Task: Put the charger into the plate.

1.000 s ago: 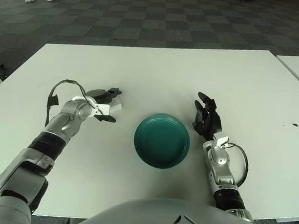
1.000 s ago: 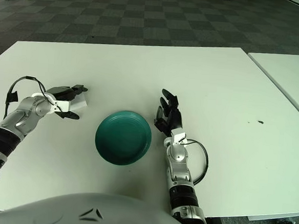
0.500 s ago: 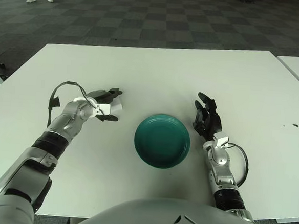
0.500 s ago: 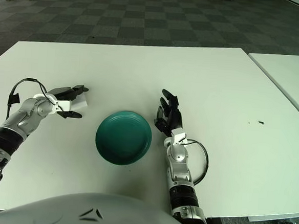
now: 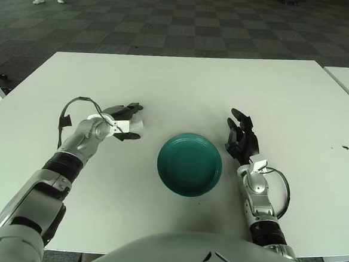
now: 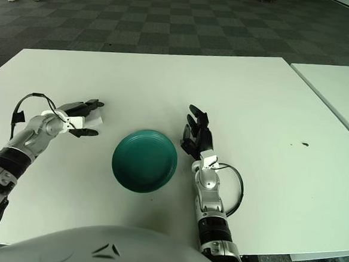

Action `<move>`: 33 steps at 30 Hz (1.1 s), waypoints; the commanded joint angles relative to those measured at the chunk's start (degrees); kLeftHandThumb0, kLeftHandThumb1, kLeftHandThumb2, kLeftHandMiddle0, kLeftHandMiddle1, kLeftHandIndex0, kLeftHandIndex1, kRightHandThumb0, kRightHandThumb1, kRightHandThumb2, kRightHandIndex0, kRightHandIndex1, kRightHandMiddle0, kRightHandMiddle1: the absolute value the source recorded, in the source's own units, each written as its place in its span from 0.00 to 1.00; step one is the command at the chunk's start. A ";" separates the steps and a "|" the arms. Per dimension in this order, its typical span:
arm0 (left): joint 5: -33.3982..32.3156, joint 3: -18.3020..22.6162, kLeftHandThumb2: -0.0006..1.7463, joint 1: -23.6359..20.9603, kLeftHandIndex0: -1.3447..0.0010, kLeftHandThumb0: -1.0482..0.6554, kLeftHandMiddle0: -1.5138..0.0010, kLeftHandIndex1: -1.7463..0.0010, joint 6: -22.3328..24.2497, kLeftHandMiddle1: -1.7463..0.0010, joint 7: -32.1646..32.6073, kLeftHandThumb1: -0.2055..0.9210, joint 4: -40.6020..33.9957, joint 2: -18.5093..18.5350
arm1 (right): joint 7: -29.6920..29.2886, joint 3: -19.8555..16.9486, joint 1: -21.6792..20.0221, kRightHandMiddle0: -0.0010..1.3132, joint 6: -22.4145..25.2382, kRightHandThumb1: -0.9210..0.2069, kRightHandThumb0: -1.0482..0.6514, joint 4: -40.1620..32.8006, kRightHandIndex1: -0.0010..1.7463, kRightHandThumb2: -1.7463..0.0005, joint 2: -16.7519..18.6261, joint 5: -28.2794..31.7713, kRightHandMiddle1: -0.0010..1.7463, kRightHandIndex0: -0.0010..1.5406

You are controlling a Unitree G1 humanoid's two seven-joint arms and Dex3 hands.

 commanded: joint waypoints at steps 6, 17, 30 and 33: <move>-0.04 -1.40 0.35 0.25 1.00 0.07 0.77 0.55 -0.43 0.66 0.54 1.00 4.97 -0.71 | 0.67 0.03 6.96 0.00 6.33 0.00 0.22 7.71 0.00 0.50 0.39 0.62 0.38 0.22; 0.78 -2.57 0.38 -0.71 1.00 0.07 0.76 0.51 -0.35 0.60 0.68 1.00 6.50 -0.56 | 0.84 0.02 7.03 0.00 6.28 0.00 0.22 7.68 0.00 0.50 0.11 0.53 0.38 0.23; 3.08 -5.31 0.41 -2.06 0.99 0.04 0.81 0.31 3.51 0.63 -1.82 1.00 7.02 -0.32 | 1.01 -0.01 7.06 0.00 6.03 0.00 0.22 7.69 0.00 0.50 -0.01 0.63 0.41 0.24; 3.19 -5.54 0.40 -2.11 0.98 0.03 0.82 0.27 3.96 0.65 -1.73 1.00 6.80 -0.32 | 1.11 -0.04 7.08 0.00 6.12 0.00 0.21 7.57 0.00 0.50 -0.03 0.73 0.41 0.23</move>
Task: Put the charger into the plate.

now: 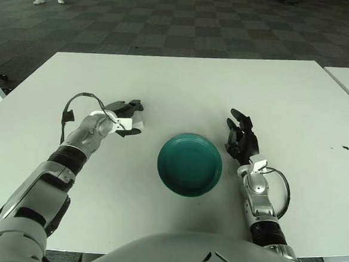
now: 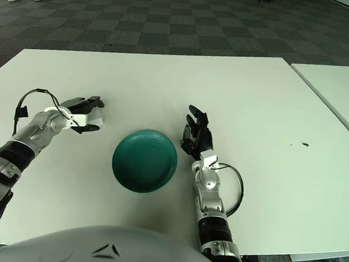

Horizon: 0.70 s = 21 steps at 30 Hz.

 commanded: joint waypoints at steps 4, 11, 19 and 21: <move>0.60 -1.80 0.40 2.04 0.96 0.03 0.82 0.25 2.35 0.67 -2.56 1.00 2.80 -0.40 | 0.54 -0.15 7.04 0.00 6.28 0.00 0.22 7.52 0.00 0.50 0.16 0.59 0.41 0.24; 0.58 -2.16 0.39 1.79 0.96 0.03 0.81 0.23 2.22 0.68 -2.61 1.00 3.00 -0.45 | 0.42 -0.14 7.10 0.00 6.39 0.00 0.22 7.39 0.00 0.50 0.22 0.65 0.41 0.24; 0.91 -2.92 0.37 1.47 0.97 0.04 0.79 0.19 1.10 0.64 -2.39 1.00 3.53 -0.26 | 0.16 0.05 7.45 0.00 6.29 0.00 0.22 7.01 0.01 0.50 0.28 0.34 0.41 0.25; 0.91 -3.10 0.36 1.41 0.97 0.05 0.80 0.17 0.86 0.59 -2.38 1.00 3.68 -0.22 | 0.09 0.11 7.55 0.00 6.43 0.00 0.21 6.83 0.01 0.50 0.25 0.22 0.41 0.25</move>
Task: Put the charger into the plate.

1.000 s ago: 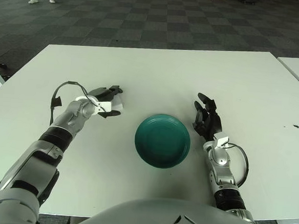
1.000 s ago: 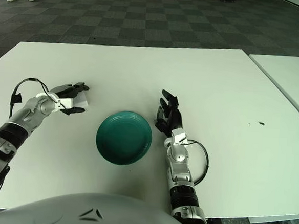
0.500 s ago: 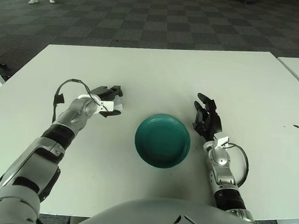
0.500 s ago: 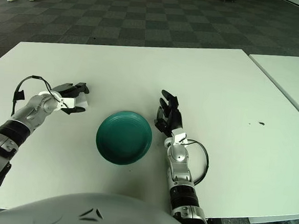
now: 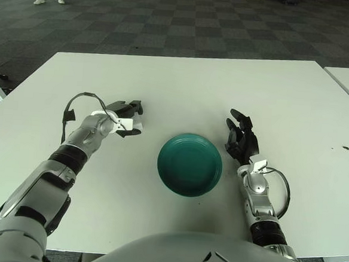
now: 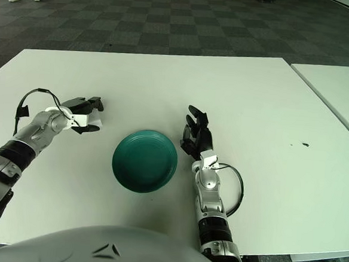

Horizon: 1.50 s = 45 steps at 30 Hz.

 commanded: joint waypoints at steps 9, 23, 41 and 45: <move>1.58 -2.74 0.35 1.51 0.86 0.27 0.74 0.04 -1.83 0.09 -0.24 0.91 4.01 -0.18 | 0.28 0.02 7.81 0.00 6.77 0.00 0.21 6.24 0.00 0.50 0.13 0.33 0.40 0.25; 0.60 -1.62 0.78 1.08 0.64 0.61 0.54 0.00 -4.99 0.08 7.02 0.40 7.20 -1.53 | -0.06 -0.50 7.46 0.00 6.86 0.00 0.23 6.62 0.01 0.50 -0.05 0.51 0.41 0.26; -1.08 -0.09 0.83 1.98 0.63 0.62 0.55 0.00 -2.39 0.02 6.28 0.36 3.45 -1.33 | 0.16 -1.40 6.50 0.00 6.46 0.00 0.21 7.91 0.00 0.50 -0.07 0.91 0.42 0.25; -1.24 0.24 0.83 2.21 0.63 0.62 0.55 0.00 -2.09 0.01 5.55 0.36 2.21 -1.02 | 0.06 -1.54 6.20 0.00 6.53 0.00 0.21 8.28 0.00 0.50 -0.01 0.84 0.42 0.25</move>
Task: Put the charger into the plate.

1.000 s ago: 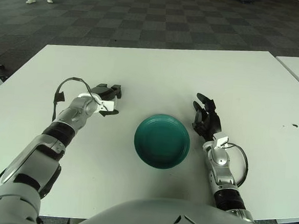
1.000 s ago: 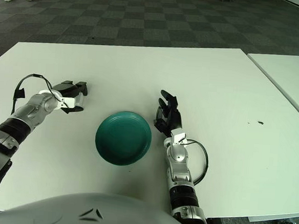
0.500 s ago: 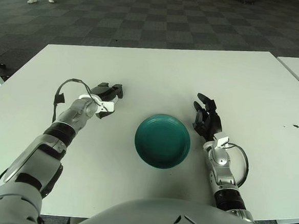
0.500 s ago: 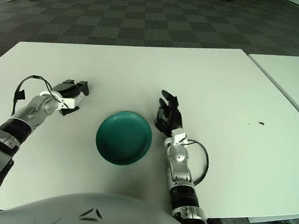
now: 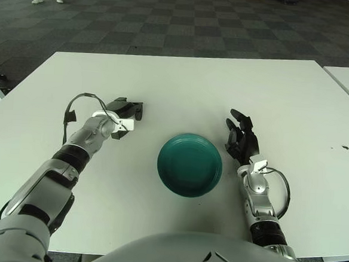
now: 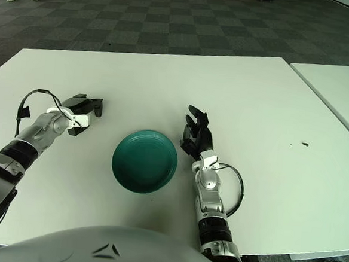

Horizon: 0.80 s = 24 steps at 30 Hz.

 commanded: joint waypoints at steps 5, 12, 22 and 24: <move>-0.70 0.12 0.82 2.92 0.64 0.62 0.56 0.00 0.52 0.01 -4.26 0.37 -2.51 1.51 | 0.16 -0.70 5.91 0.00 6.36 0.00 0.21 8.91 0.00 0.50 0.12 0.70 0.42 0.25; -1.07 1.83 0.87 4.35 0.60 0.62 0.53 0.00 2.58 0.00 -8.06 0.31 -12.61 3.92 | 0.34 -0.81 5.67 0.00 6.29 0.00 0.21 9.26 0.00 0.50 0.18 0.86 0.42 0.25; -0.91 4.74 0.85 5.72 0.62 0.62 0.55 0.00 1.97 0.00 -8.26 0.35 -24.09 5.23 | 0.20 -1.00 5.10 0.00 6.39 0.00 0.21 10.11 0.00 0.51 0.65 0.92 0.43 0.26; -1.15 5.30 0.83 5.32 0.63 0.62 0.56 0.00 1.89 0.01 -9.00 0.36 -26.90 5.33 | 0.21 -1.06 4.94 0.00 6.32 0.00 0.21 10.38 0.01 0.51 0.75 0.98 0.43 0.26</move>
